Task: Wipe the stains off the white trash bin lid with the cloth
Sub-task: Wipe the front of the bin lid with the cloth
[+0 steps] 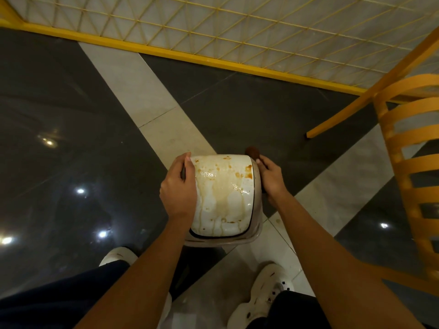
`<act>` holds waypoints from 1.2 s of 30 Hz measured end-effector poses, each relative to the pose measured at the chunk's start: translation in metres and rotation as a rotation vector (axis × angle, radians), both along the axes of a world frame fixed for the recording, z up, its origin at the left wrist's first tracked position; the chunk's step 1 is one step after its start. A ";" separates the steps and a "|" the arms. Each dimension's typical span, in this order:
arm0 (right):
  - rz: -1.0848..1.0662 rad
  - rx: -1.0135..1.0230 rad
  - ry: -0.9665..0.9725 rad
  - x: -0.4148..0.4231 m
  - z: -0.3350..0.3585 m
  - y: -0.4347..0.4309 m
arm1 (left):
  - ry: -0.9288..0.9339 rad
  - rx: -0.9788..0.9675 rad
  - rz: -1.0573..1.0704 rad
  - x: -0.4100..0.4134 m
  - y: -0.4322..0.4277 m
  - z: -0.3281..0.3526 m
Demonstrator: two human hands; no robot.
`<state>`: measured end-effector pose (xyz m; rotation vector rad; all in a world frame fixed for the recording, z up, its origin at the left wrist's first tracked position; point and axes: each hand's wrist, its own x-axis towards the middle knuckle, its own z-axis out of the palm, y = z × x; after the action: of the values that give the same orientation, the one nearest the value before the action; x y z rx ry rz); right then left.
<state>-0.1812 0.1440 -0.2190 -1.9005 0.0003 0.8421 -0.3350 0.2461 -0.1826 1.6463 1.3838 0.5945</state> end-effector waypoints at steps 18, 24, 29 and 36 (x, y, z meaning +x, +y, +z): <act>0.183 -0.090 -0.010 0.018 0.010 0.017 | -0.005 0.031 -0.003 0.001 0.000 -0.003; 0.054 -0.017 -0.044 -0.004 0.006 -0.006 | -0.015 0.017 0.002 0.000 -0.001 -0.004; 0.229 -0.135 -0.008 0.021 0.014 0.016 | -0.009 0.023 -0.008 0.000 0.000 -0.004; 0.215 -0.101 0.007 0.016 0.013 0.004 | -0.021 0.009 0.004 0.000 0.000 -0.004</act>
<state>-0.1648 0.1480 -0.2065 -2.0165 -0.1628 1.0098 -0.3353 0.2462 -0.1862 1.6406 1.3715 0.6195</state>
